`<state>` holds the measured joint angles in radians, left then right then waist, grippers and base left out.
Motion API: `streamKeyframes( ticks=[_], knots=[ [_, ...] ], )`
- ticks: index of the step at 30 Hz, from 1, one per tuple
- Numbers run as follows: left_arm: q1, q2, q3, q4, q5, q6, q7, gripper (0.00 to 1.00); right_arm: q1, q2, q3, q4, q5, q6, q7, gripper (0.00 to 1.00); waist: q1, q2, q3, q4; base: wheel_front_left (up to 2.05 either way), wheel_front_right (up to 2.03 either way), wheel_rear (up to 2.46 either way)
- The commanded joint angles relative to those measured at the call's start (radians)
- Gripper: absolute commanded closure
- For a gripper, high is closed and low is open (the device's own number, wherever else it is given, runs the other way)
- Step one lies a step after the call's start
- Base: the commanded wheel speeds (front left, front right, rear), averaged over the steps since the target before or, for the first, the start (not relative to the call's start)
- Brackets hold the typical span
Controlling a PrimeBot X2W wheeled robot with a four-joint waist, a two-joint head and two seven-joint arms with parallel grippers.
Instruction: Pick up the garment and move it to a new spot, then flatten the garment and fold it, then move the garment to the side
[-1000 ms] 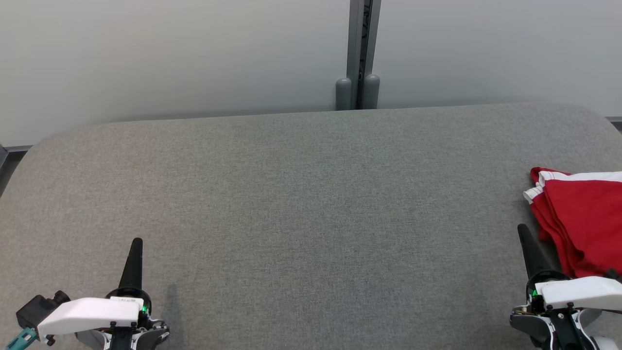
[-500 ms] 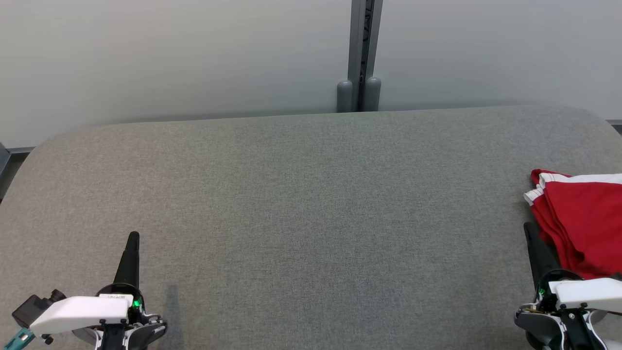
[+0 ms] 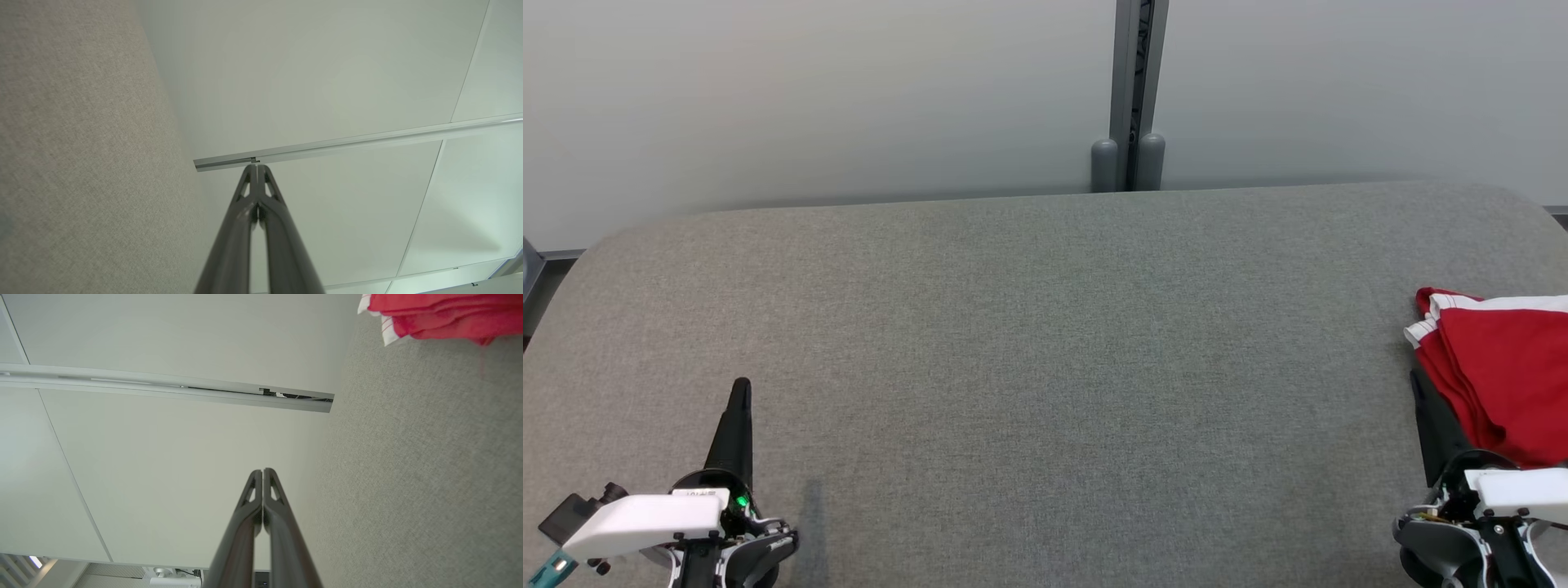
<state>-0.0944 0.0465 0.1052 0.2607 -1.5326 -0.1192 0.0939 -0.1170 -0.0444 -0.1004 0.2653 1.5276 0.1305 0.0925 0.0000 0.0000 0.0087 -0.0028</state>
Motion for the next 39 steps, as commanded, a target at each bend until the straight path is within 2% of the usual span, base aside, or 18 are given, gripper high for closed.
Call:
streamKeyframes(
  ticks=[1, 12, 39],
  knots=[
    [-0.02, 0.006, 0.006, -0.01, -0.021, -0.007, 0.007, 1.0, 0.008, -0.009, -0.008, -0.013, 0.026, 0.0, 0.01, 1.0, 0.0, 0.0, -0.001, 0.0, 0.0, 0.0, 0.0],
    [-0.021, 0.006, 0.012, -0.019, -0.085, -0.015, 0.024, 1.0, 0.014, -0.01, -0.016, -0.025, 0.091, 0.0, 0.025, 1.0, 0.0, 0.0, -0.006, 0.003, 0.0, 0.0, 0.0],
    [-0.02, 0.006, 0.012, -0.018, -0.081, -0.015, 0.024, 1.0, 0.014, -0.01, -0.016, -0.025, 0.087, 0.0, 0.025, 1.0, 0.0, 0.0, -0.006, 0.003, 0.0, 0.0, 0.0]
  ],
)
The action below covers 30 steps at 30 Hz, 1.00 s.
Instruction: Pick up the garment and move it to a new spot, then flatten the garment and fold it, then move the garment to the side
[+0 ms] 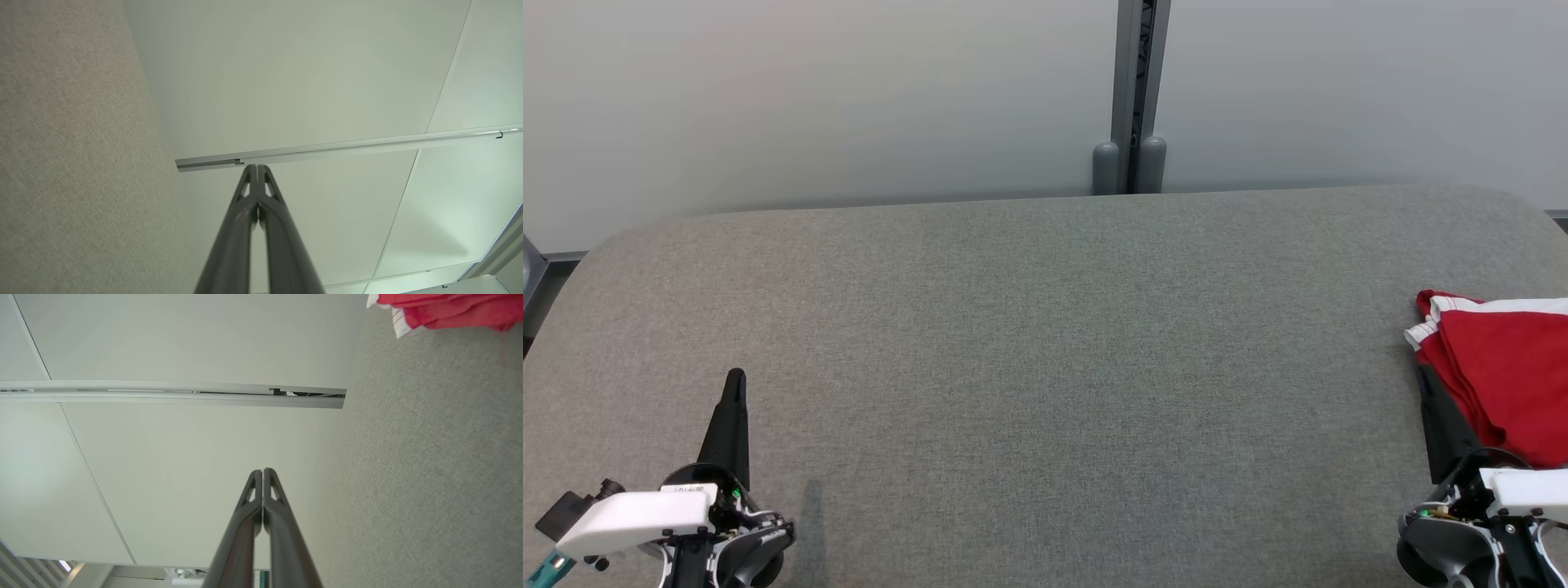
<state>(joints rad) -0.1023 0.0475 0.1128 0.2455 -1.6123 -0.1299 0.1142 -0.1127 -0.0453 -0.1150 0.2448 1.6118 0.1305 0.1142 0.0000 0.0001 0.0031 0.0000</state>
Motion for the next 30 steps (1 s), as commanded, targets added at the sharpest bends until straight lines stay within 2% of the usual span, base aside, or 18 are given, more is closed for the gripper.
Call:
streamKeyframes(
  ticks=[1, 30],
  knots=[
    [-0.012, 0.005, 0.004, -0.003, -0.001, -0.004, 0.003, 1.0, 0.01, -0.009, -0.001, -0.004, 0.002, 0.0, 0.003, 1.0, 0.0, -0.0001, 0.0, 0.0, 0.0, 0.0, 0.0],
    [-0.012, 0.005, 0.004, -0.003, -0.001, -0.004, 0.003, 1.0, 0.01, -0.009, -0.001, -0.004, 0.002, 0.0, 0.003, 1.0, 0.0, -0.0001, 0.0, 0.0, 0.0, 0.0, 0.0]
  ],
)
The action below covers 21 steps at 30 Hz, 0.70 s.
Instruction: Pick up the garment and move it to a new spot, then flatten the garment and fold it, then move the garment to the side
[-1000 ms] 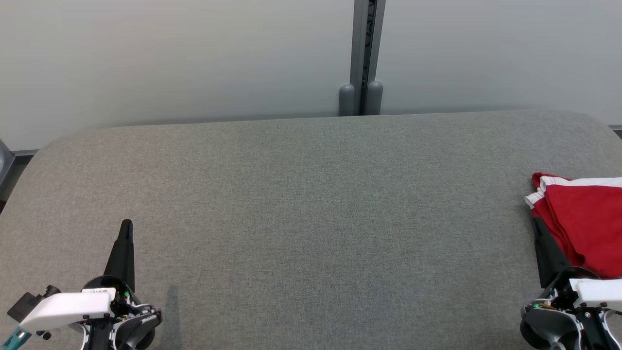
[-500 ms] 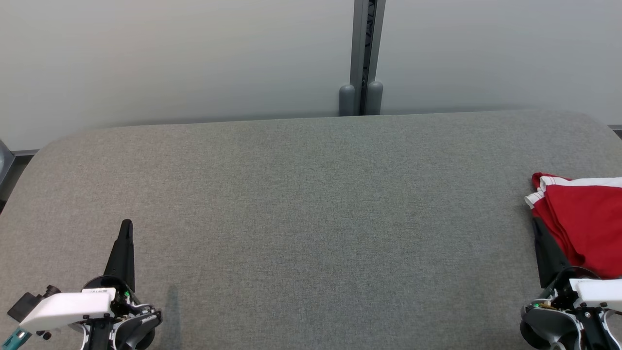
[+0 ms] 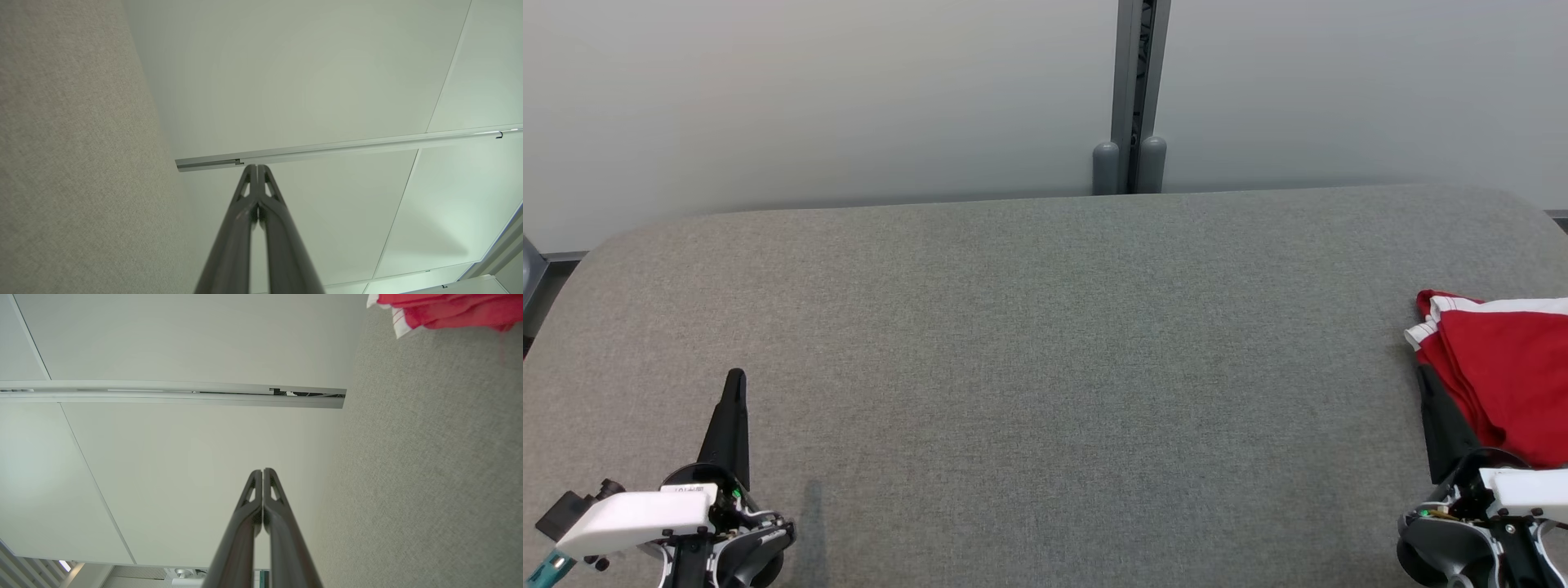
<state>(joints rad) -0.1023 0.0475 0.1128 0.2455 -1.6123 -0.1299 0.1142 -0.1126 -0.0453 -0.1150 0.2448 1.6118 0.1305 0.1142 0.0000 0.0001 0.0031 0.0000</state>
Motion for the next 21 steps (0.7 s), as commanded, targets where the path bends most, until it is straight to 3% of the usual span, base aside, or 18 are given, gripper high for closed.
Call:
streamKeyframes(
  ticks=[1, 21],
  knots=[
    [-0.012, 0.005, 0.004, -0.003, -0.001, -0.004, 0.003, 1.0, 0.009, -0.009, -0.001, -0.004, 0.002, 0.0, 0.003, 1.0, 0.0, -0.0001, 0.0, 0.0, 0.0, 0.0, 0.0],
    [-0.012, 0.005, 0.004, -0.003, -0.001, -0.004, 0.003, 1.0, 0.009, -0.009, -0.001, -0.004, 0.003, 0.0, 0.003, 1.0, 0.0, -0.0001, 0.0, 0.0, 0.0, 0.0, 0.0]
  ],
)
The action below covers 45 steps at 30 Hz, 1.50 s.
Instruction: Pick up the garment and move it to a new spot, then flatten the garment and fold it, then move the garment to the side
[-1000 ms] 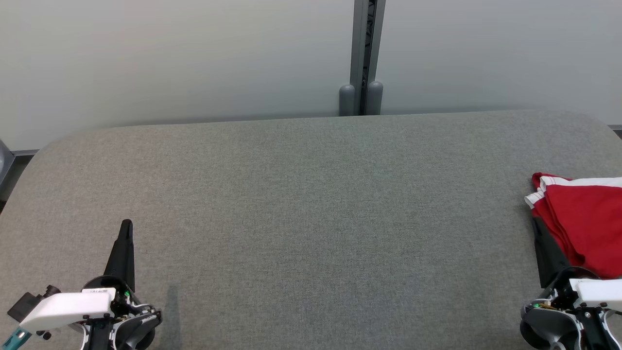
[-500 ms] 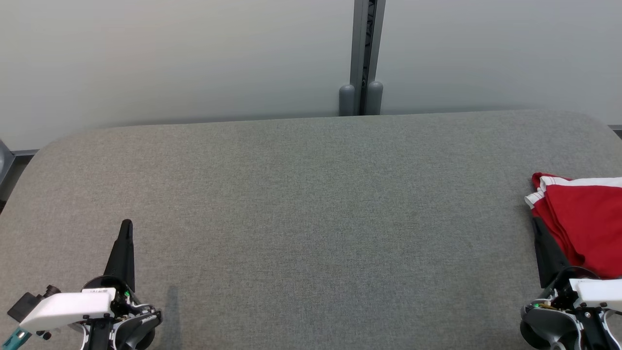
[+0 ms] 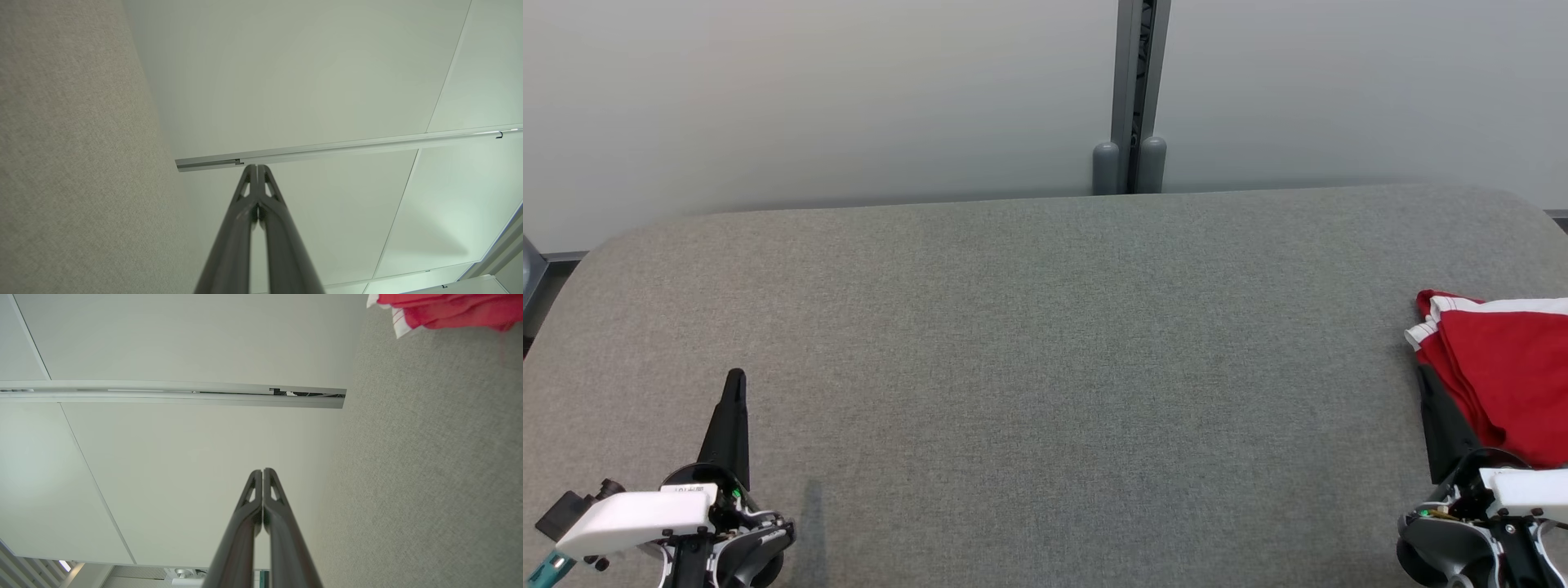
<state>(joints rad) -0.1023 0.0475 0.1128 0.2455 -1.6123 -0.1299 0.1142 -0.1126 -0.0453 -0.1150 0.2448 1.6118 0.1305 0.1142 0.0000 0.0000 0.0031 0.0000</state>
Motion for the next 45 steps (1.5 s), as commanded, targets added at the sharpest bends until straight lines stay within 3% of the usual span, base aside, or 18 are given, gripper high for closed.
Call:
streamKeyframes(
  ticks=[1, 45],
  knots=[
    [-0.012, 0.005, 0.004, -0.003, -0.001, -0.004, 0.003, 1.0, 0.009, -0.009, -0.001, -0.004, 0.003, 0.0, 0.003, 1.0, 0.0, 0.0, 0.0, 0.0, 0.0, 0.0, 0.0],
    [-0.012, 0.005, 0.004, -0.003, -0.002, -0.004, 0.003, 1.0, 0.009, -0.009, -0.001, -0.004, 0.003, 0.0, 0.003, 1.0, 0.0, 0.0, 0.0, 0.0, 0.0, 0.0, 0.0]
  ],
)
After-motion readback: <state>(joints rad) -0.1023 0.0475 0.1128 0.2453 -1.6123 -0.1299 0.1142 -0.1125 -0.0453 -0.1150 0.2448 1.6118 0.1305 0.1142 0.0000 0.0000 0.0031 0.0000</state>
